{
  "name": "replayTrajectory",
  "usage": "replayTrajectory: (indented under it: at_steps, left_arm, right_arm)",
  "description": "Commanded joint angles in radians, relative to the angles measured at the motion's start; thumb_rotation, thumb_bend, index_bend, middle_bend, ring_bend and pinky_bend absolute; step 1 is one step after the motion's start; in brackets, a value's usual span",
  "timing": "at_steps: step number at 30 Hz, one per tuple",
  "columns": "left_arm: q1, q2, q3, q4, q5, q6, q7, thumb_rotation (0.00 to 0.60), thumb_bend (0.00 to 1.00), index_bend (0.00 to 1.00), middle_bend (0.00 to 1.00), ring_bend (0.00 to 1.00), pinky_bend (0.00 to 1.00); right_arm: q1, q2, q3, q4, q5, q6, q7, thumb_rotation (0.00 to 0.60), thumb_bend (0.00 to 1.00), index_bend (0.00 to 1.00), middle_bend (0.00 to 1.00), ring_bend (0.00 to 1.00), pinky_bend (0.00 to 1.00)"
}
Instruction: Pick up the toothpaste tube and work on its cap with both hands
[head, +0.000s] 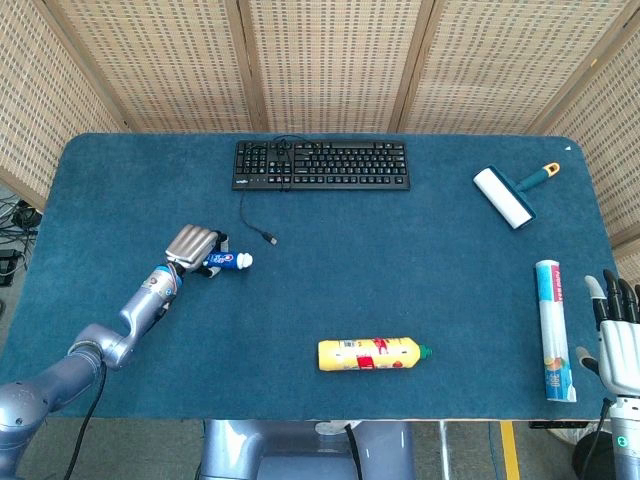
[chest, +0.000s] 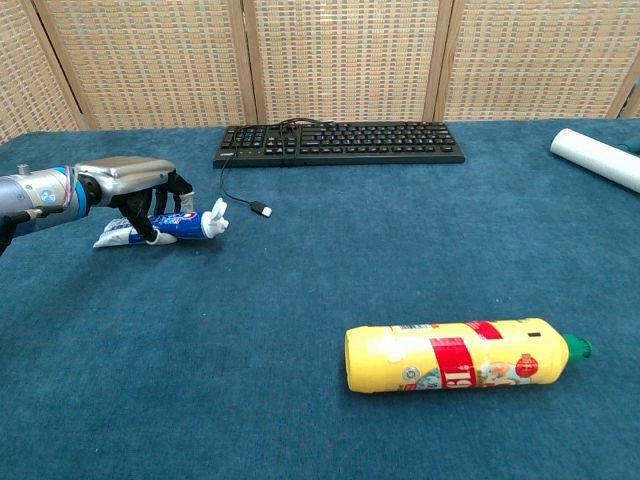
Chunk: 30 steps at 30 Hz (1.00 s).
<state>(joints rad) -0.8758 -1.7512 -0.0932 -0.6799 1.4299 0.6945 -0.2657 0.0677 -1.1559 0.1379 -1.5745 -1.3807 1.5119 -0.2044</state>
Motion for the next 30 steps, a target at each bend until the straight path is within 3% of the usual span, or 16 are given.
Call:
replayTrajectory:
  at_steps: [1,5,14,22,30]
  left_arm:
    - [0.013,0.001,0.001,-0.006,0.005,0.038,-0.005,0.6,0.44,0.69,0.49,0.53,0.55]
    - [0.023,0.011,0.006,-0.02,0.015,0.071,-0.015,0.6,0.52,0.72,0.51,0.54,0.6]
    - [0.041,0.053,0.006,-0.086,0.029,0.142,-0.019,0.6,0.54,0.74,0.53,0.56,0.63]
    - [0.036,0.118,-0.03,-0.192,0.027,0.207,-0.055,0.6,0.54,0.74,0.53,0.57,0.63]
    - [-0.006,0.143,-0.084,-0.271,0.002,0.202,-0.083,0.6,0.54,0.75,0.53,0.57,0.63]
  right_arm:
    - [0.0,0.001,-0.001,-0.002,0.0,-0.001,0.002,0.6,0.0,0.0,0.0,0.0,0.0]
    - [0.0,0.003,-0.003,-0.005,0.0,-0.004,0.006,0.6,0.0,0.0,0.0,0.0,0.0]
    - [-0.001,0.008,-0.007,-0.016,-0.004,-0.005,0.006,0.6,0.0,0.0,0.0,0.0,0.0]
    - [0.029,0.013,-0.002,-0.025,0.003,-0.06,0.033,0.6,0.0,0.0,0.0,0.0,0.0]
    - [0.11,0.118,0.04,-0.13,-0.032,-0.141,0.067,0.584,0.0,0.0,0.0,0.0,0.0]
